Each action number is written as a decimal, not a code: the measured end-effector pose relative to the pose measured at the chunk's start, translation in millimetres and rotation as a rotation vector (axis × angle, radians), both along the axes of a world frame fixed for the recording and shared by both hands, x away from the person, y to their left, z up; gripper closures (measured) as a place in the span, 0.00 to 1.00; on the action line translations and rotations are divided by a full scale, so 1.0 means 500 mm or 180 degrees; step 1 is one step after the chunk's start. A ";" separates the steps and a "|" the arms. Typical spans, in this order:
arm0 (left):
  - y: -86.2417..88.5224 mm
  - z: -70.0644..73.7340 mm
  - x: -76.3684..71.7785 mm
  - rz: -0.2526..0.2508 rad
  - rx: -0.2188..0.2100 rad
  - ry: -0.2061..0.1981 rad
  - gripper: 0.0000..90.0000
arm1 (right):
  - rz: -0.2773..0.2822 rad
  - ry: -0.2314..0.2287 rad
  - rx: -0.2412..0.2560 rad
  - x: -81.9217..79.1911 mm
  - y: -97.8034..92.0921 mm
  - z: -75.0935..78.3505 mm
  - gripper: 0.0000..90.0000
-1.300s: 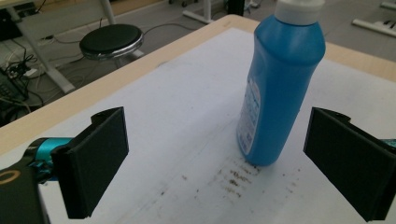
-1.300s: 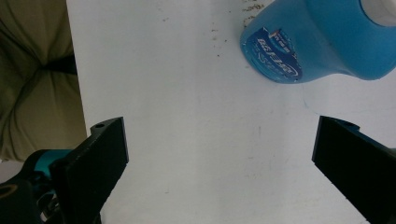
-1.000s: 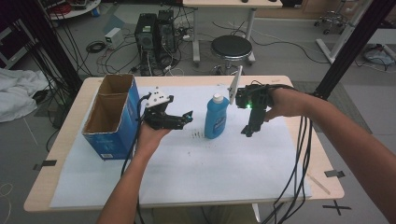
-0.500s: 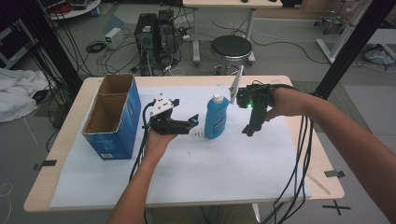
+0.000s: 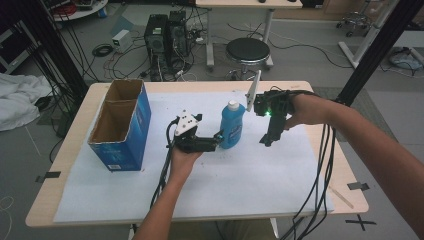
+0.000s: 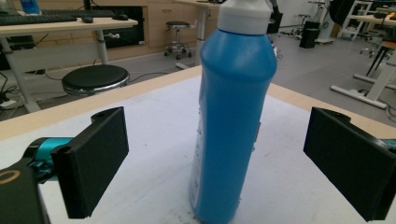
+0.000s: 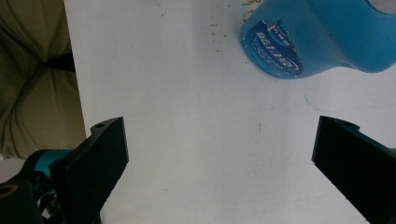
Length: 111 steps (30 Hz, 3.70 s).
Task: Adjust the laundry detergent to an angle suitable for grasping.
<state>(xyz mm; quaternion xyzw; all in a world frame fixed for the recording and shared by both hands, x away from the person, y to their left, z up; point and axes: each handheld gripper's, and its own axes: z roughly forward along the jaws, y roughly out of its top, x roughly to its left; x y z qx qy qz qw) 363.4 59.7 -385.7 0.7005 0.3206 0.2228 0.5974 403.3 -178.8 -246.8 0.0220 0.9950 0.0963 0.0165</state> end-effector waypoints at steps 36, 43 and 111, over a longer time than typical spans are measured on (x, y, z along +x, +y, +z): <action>-0.096 -0.038 0.070 0.0007 0.0102 0.0049 0.07 | -0.0046 -0.0004 0.0004 -0.002 -0.019 0.005 0.03; -0.110 -0.049 0.083 -0.0011 0.0083 0.0107 0.07 | -0.0050 0.0005 0.0015 0.000 -0.020 0.005 0.03; -0.125 -0.043 0.085 -0.0158 0.0196 0.0046 0.50 | -0.0121 -0.0019 0.0064 -0.002 -0.034 0.011 0.03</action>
